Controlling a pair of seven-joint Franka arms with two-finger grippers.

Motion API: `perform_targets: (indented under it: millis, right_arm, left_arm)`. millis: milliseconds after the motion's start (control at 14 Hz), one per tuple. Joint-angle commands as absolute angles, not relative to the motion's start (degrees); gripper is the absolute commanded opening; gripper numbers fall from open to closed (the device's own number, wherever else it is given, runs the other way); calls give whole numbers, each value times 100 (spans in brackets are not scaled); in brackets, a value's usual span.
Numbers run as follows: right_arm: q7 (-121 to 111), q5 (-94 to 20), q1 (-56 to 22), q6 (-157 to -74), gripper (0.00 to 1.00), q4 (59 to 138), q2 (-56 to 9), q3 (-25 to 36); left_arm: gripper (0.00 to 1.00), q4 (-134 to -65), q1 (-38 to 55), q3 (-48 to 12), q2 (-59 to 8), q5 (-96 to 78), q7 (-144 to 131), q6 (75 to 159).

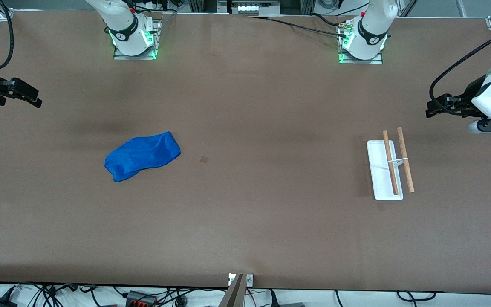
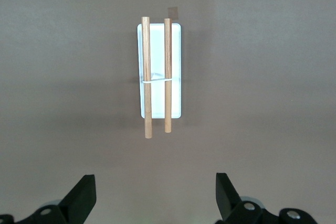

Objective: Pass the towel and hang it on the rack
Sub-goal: 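Reach the right gripper down to the blue towel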

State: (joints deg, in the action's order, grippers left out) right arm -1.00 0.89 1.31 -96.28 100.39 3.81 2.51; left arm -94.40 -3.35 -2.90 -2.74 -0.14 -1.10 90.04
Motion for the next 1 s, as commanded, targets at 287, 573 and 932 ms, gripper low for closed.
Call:
perform_targets:
  millis: [287,573,932]
  right_arm:
    - [-202,158,229,-9536,100,10002,448,149]
    - [-193,158,229,-9536,100,10002,422,149]
    - [-193,167,237,-9633,100,9932,-350,149]
  left_arm:
    - [100,-9316,-360,-308,-316,-88,-62,8921]
    - [100,-9308,-369,-316,-316,-97,-79,8921]
    - [100,-9308,-360,-308,-316,-176,-79,8868]
